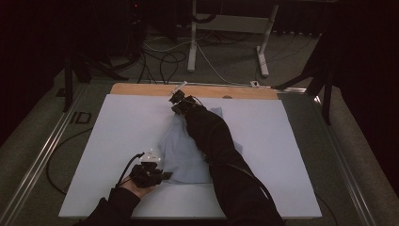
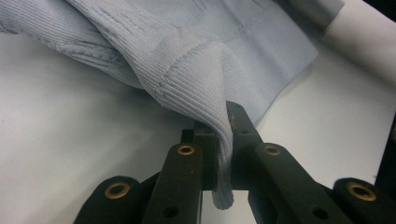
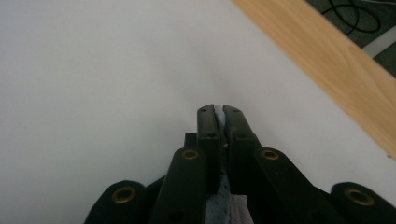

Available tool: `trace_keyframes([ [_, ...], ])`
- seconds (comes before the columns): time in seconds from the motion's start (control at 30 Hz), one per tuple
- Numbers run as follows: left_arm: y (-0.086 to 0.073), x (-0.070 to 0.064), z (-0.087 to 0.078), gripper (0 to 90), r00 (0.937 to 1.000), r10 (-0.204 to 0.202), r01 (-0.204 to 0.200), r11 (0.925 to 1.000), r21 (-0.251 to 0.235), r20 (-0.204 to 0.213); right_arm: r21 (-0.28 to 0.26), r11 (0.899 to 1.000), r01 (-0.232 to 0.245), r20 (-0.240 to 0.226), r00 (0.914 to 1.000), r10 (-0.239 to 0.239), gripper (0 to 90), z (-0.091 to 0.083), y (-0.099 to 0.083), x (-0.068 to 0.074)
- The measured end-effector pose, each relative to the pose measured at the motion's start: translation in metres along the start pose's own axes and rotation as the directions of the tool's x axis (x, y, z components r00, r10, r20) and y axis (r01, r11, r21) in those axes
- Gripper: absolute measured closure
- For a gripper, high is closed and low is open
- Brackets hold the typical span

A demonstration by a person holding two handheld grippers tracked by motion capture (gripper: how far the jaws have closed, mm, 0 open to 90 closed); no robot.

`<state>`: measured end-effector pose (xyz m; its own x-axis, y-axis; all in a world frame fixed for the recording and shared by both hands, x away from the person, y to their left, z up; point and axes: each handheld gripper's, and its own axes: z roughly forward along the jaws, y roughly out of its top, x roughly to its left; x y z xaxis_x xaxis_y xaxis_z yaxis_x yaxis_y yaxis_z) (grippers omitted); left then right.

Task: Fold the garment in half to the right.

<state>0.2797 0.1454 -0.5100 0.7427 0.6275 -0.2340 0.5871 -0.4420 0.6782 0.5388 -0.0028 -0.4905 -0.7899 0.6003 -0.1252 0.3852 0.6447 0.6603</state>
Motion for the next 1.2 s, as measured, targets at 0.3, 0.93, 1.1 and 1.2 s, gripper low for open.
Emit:
trace_keyframes([
  [0.3,0.006,-0.007,-0.005,85.9,0.9997,0.024,-0.024,0.9997,-0.007,-0.003,-0.037,0.999,0.025,0.019,0.9995,-0.025,87.9,-0.021,0.010,-0.004],
  [0.93,0.037,-0.029,-0.007,85.9,0.9941,0.108,-0.108,0.9941,-0.012,0.013,-0.078,0.997,0.020,0.032,0.9993,-0.018,87.8,-0.053,0.013,-0.016],
  [1.1,0.047,-0.038,-0.003,85.9,0.9900,0.138,-0.138,0.9904,-0.005,0.026,-0.101,0.995,0.003,0.032,0.9995,0.000,87.8,-0.064,0.008,-0.022],
  [1.2,0.053,-0.042,0.000,85.9,0.9866,0.160,-0.160,0.9870,-0.001,0.029,-0.111,0.994,-0.003,0.032,0.9995,0.006,87.8,-0.073,0.004,-0.026],
])
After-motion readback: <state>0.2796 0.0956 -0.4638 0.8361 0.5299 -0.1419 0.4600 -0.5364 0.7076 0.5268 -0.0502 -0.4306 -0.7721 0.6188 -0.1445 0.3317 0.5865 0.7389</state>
